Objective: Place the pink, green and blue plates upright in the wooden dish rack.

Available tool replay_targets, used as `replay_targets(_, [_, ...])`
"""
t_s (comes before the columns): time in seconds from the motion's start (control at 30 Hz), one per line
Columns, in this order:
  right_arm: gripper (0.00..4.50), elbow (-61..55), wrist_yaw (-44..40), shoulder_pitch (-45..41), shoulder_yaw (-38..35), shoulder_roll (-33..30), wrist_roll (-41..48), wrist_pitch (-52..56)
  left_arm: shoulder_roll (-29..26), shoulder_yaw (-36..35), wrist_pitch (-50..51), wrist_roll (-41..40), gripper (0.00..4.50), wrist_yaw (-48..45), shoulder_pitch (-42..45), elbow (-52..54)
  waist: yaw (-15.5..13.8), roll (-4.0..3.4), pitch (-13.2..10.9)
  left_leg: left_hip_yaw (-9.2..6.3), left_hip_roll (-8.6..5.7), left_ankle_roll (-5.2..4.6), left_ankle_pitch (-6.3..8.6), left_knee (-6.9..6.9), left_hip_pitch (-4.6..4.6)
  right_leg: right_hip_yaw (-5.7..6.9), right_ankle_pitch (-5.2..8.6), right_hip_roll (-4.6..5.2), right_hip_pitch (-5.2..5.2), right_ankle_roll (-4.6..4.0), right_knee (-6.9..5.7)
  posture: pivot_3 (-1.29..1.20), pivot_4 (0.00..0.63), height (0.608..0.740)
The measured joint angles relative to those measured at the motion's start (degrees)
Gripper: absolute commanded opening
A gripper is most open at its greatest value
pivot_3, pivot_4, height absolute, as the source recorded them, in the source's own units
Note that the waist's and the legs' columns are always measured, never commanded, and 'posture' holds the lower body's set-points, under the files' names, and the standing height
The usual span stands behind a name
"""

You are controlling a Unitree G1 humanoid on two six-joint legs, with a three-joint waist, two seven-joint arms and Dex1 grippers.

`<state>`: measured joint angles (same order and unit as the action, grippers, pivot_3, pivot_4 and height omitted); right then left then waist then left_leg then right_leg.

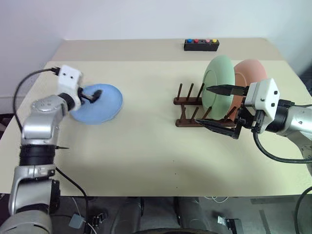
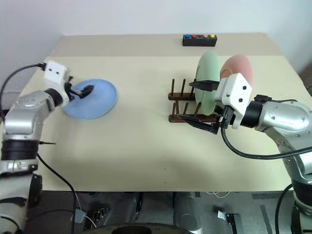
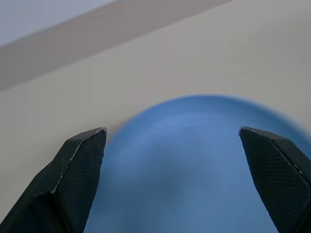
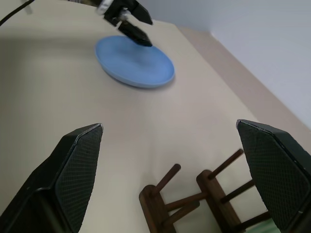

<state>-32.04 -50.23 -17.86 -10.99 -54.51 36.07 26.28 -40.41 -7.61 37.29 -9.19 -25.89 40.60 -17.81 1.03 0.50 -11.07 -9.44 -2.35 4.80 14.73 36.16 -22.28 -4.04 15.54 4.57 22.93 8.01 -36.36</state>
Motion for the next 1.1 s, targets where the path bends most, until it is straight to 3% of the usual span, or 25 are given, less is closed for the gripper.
replay_targets(0.13, [4.5, -0.38, 0.0, -0.05, 0.69, 0.57, -0.55, -0.39, -1.95, 2.43, 1.81, 3.86, 4.48, 1.03, 3.78, -8.17, 0.07, 0.0, 0.0, 0.0, -0.01, 0.0, 0.0, -0.04, -0.01, 0.0, 0.0, 0.01, 0.05, 0.0, -0.03, 0.0, 0.15, 0.74])
replay_targets(0.47, [4.5, -0.89, 0.37, 0.68, 1.09, 1.67, -1.45, -0.55, -0.88, 6.69, 2.3, 7.25, 4.48, -2.82, 13.5, -30.8, 0.01, 0.11, -0.03, -0.01, -0.05, 0.02, -0.02, 0.06, -0.13, 0.0, 0.0, 0.02, 0.24, -0.01, -0.32, 0.0, 0.15, 0.74])
replay_targets(0.57, [4.5, -1.57, 0.41, 0.85, 1.07, 1.69, -1.46, -0.55, -0.81, 7.83, 1.77, 8.3, 3.71, -4.68, 16.23, -35.42, 0.03, 0.12, -0.02, -0.01, -0.06, 0.04, -0.02, 0.08, -0.1, 0.0, 0.01, 0.02, 0.26, -0.01, -0.46, 0.0, 0.15, 0.74])
replay_targets(0.8, [4.5, -1.6, 0.64, 1.72, 0.96, 1.69, -1.51, -0.55, -0.26, 6.01, -0.42, 8.41, 0.17, -4.45, 17.27, -39.02, 0.14, 0.09, 0.0, -0.02, -0.07, 0.11, -0.07, 0.12, -0.02, -0.02, 0.01, 0.03, 0.28, -0.02, -0.72, 0.0, 0.15, 0.74])
replay_targets(0.97, [4.5, -1.68, 0.85, 1.81, 0.96, 1.69, -1.62, -0.55, -0.09, 3.48, -0.22, 7.02, 0.07, -3.81, 16.78, -38.48, 0.03, 0.13, 0.05, -0.05, -0.09, 0.14, -0.09, 0.2, -0.02, -0.01, 0.01, 0.04, 0.24, -0.02, -0.75, 0.0, 0.15, 0.74])
replay_targets(1.1, [4.5, -1.64, 0.91, 1.89, 0.97, 1.69, -2.17, -0.57, 1.4, -3.54, 0.06, 2.14, 0.07, -2.59, 12.77, -33.29, 0.01, 0.11, 0.06, -0.08, -0.09, 0.15, -0.09, 0.19, -0.04, -0.02, 0.01, 0.06, 0.28, -0.02, -0.78, 0.0, 0.15, 0.74])
